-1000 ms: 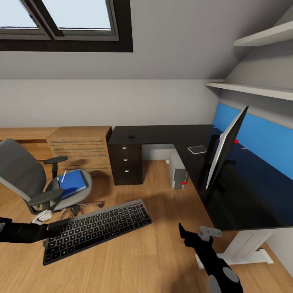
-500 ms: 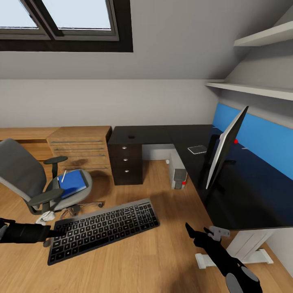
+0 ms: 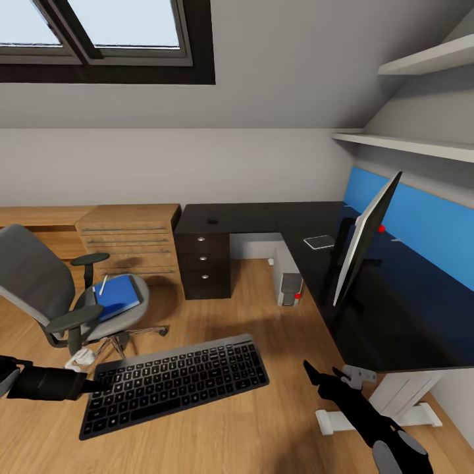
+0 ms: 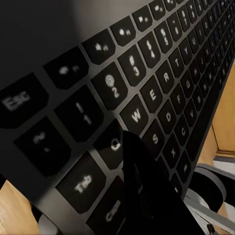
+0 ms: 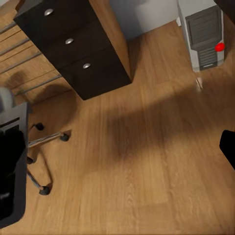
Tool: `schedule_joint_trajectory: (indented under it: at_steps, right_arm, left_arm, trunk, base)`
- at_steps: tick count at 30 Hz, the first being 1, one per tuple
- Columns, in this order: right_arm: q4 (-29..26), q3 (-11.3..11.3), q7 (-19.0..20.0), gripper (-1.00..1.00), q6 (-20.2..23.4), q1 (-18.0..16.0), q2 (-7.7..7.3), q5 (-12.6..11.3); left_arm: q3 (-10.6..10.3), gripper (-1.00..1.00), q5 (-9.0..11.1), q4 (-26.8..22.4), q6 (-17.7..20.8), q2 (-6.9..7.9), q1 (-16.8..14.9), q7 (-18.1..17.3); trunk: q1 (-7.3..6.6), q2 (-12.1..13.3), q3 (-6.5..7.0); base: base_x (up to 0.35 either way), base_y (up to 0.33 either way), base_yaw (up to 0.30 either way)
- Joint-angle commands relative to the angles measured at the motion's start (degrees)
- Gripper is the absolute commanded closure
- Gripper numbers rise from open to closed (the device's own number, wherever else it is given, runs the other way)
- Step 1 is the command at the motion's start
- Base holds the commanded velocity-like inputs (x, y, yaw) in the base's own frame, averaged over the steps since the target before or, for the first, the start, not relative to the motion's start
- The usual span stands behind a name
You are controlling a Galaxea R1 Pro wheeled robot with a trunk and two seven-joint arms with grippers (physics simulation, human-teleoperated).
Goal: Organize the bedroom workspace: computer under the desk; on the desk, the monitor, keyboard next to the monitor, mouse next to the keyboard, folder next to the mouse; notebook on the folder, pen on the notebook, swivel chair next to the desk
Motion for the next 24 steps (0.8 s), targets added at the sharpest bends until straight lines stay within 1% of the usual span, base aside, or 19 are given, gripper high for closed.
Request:
schedule_joint_trajectory:
  at_steps: [1,5,6,7,9,10,15,19,20,24]
  right_arm:
    - [-0.1,-0.1,0.5,-1.0,0.4,0.0,-0.09,-0.8]
    - [-0.1,-0.2,3.3,-1.0,0.7,0.0,-0.16,-1.1]
    - [-0.1,-0.5,5.0,-1.0,0.9,0.0,-0.18,-1.1]
    - [0.0,-1.0,6.5,-1.0,1.1,0.0,-0.2,-1.2]
    - [0.0,-1.8,7.7,-1.0,1.7,0.0,-0.21,-1.2]
    - [0.1,-2.7,8.9,-1.0,2.6,0.0,-0.18,-1.2]
    - [0.1,-4.2,12.4,-1.0,4.9,0.0,-0.15,-1.3]
    - [0.2,-4.5,14.2,-1.0,5.4,0.0,-0.14,-1.3]
    - [0.2,-4.6,14.6,-1.0,5.5,0.0,-0.14,-1.3]
    - [0.2,-4.6,15.1,-1.0,5.7,0.0,-0.14,-1.3]
  left_arm:
    - [-0.3,1.0,0.4,-0.1,0.1,0.03,-0.1,0.0]
    - [-0.5,1.0,0.5,-0.3,-0.1,-0.11,-0.1,-0.1]
    - [-0.5,1.0,0.5,-0.3,-0.3,-0.16,0.0,-0.4]
    - [-0.5,1.0,0.5,-0.3,-0.4,-0.26,-0.1,-1.0]
    - [-0.5,1.0,0.5,-0.3,-0.6,-0.46,-0.1,-1.8]
    - [-0.5,1.0,0.5,-0.3,-0.7,-0.71,-0.1,-2.5]
    - [-0.5,1.0,0.5,-0.3,-1.7,-1.57,-0.1,-3.7]
    - [-0.6,1.0,0.5,-0.4,-2.4,-2.17,-0.1,-3.9]
    - [-0.6,1.0,0.5,-0.5,-2.6,-2.51,-0.1,-4.0]
    - [-0.6,1.0,0.5,-1.1,-3.4,-3.24,-0.1,-4.1]
  trunk:
    - [0.0,0.0,-0.06]
    - [0.0,0.0,-0.06]
    - [0.0,0.0,-0.06]
    - [0.0,0.0,-0.06]
    - [0.0,0.0,-0.06]
    - [0.0,0.0,-0.06]
    - [0.0,0.0,-0.06]
    - [0.0,0.0,-0.06]
    - [0.0,0.0,-0.06]
    - [0.0,0.0,-0.06]
  base:
    - [0.0,0.0,0.0]
    - [0.0,0.0,0.0]
    - [0.0,0.0,0.0]
    - [0.0,0.0,0.0]
    - [0.0,0.0,0.0]
    - [0.0,0.0,0.0]
    - [0.0,0.0,0.0]
    - [0.0,0.0,0.0]
    - [0.0,0.0,0.0]
    - [0.0,0.0,0.0]
